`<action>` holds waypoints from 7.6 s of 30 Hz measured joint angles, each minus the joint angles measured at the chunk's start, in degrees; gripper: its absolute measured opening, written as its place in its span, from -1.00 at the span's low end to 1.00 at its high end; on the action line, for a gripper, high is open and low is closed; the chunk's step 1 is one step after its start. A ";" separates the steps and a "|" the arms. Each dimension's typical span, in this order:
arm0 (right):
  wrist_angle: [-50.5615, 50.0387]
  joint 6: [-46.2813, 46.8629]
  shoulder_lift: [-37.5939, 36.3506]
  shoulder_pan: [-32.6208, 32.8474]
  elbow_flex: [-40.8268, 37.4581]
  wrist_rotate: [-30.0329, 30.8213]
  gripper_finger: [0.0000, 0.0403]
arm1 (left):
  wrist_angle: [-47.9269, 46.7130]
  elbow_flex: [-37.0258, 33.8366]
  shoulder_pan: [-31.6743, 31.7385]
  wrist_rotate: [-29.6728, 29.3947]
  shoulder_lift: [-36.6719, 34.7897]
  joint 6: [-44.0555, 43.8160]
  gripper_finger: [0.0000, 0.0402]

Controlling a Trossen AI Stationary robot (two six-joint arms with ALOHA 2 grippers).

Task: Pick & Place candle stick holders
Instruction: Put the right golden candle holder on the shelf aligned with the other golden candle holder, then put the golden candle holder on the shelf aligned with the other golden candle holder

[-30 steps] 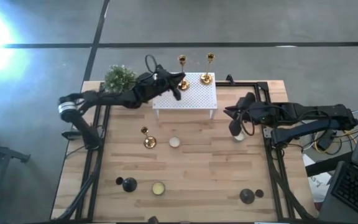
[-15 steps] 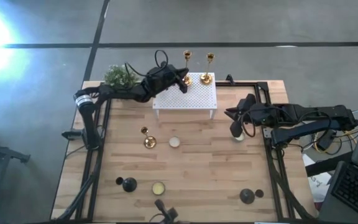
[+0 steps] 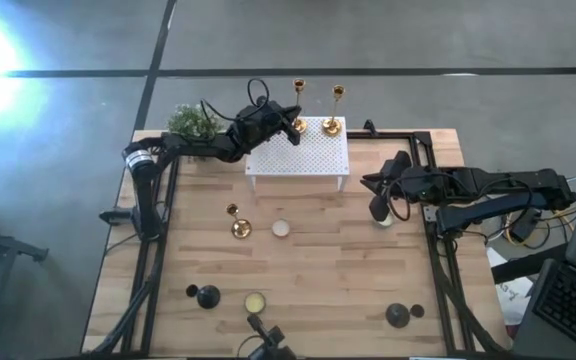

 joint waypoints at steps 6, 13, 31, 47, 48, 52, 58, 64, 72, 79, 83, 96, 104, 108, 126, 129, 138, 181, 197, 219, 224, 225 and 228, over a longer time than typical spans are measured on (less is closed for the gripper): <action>2.71 -1.61 0.00 0.02 0.00 0.00 -0.74 | 0.37 -0.04 0.38 0.64 0.81 -1.84 -0.90; 2.96 -1.73 0.02 0.02 0.00 0.00 -0.74 | 0.58 -0.46 0.45 0.85 0.81 -1.90 -0.90; 2.92 -1.73 0.02 0.02 0.00 0.00 -0.74 | 0.19 -0.50 0.59 4.05 0.81 -3.73 -0.86; 2.81 -1.73 0.03 0.01 0.00 -0.01 -0.74 | -3.23 -0.59 0.64 4.94 0.44 -4.02 -0.35; 2.77 -1.73 0.03 0.00 0.00 -0.01 -0.74 | -3.71 -0.59 0.64 4.92 0.16 -4.17 -0.30; 2.26 -1.70 0.04 0.00 0.00 -0.02 -0.74 | -9.35 -0.61 0.66 4.90 -2.96 -4.61 -0.14; 2.24 -1.90 0.04 0.00 0.00 -0.02 -0.74 | -25.70 -0.61 0.73 5.61 -12.80 -2.36 0.00; 2.17 -8.28 -0.51 -0.04 -0.02 -4.25 -0.74 | -43.78 -0.87 0.62 16.92 -25.99 2.15 -0.02; -4.15 -10.94 -8.71 0.02 -0.04 -18.80 -0.74 | -48.85 -12.60 -2.22 32.41 -47.74 3.57 -0.19; -9.84 -6.61 -25.44 -0.02 -0.36 -17.02 -0.80 | -48.32 -28.74 -10.19 32.31 -66.75 2.48 -0.27; -9.76 -7.31 -34.18 0.02 -1.34 -20.54 -0.84 | -48.31 -36.55 -14.58 32.00 -73.85 2.15 -0.27; -10.16 -9.26 -49.59 0.00 -3.79 -17.98 -0.87 | -49.86 -47.54 -18.22 31.57 -83.36 -4.12 -0.27; -11.71 -9.26 -46.56 0.02 -3.54 -17.62 -0.87 | -64.82 -44.60 -18.20 24.75 -85.93 -3.23 -0.27; -12.02 -9.46 -44.87 0.02 -3.58 -17.59 -0.87 | -63.52 -46.35 -18.25 24.16 -85.03 -4.60 -0.27; -12.14 -9.44 -43.21 0.02 -3.57 -14.84 -0.87 | -43.75 -57.62 -18.25 23.79 -80.23 -8.95 -0.27; -12.08 -9.44 -43.21 0.00 -3.56 -14.83 -0.87 | -43.13 -58.05 -18.25 23.85 -79.72 -9.20 -0.27; -11.11 -9.46 -43.21 0.00 -3.54 -14.82 -0.87 | -38.27 -58.05 -18.25 24.04 -77.03 -8.72 -0.27; -11.01 -9.51 -43.21 0.02 -3.54 -10.34 -0.87 | -26.82 -55.18 -18.25 25.97 -64.15 -4.93 -0.91; -11.03 -9.70 -43.21 0.02 -3.54 -10.34 -0.87 | -26.84 -45.83 -18.22 20.51 -63.52 -9.11 -0.91; -11.03 -10.58 -43.21 0.02 -3.54 -10.32 -0.87 | -38.81 -15.44 -16.40 -8.04 -42.11 6.33 -0.91; -11.03 -10.75 -43.21 0.02 -3.54 -10.31 -0.87 | -38.90 -11.28 -12.25 -8.87 -39.28 5.57 -0.91; -11.03 -10.75 -43.22 0.01 -3.54 -10.32 -0.87 | -38.84 -10.60 -11.22 -8.86 -38.81 5.22 -0.91; -11.03 -11.01 -43.22 0.01 -3.54 -10.29 -0.87 | -38.89 -8.99 -8.03 -8.76 -37.11 3.63 -0.91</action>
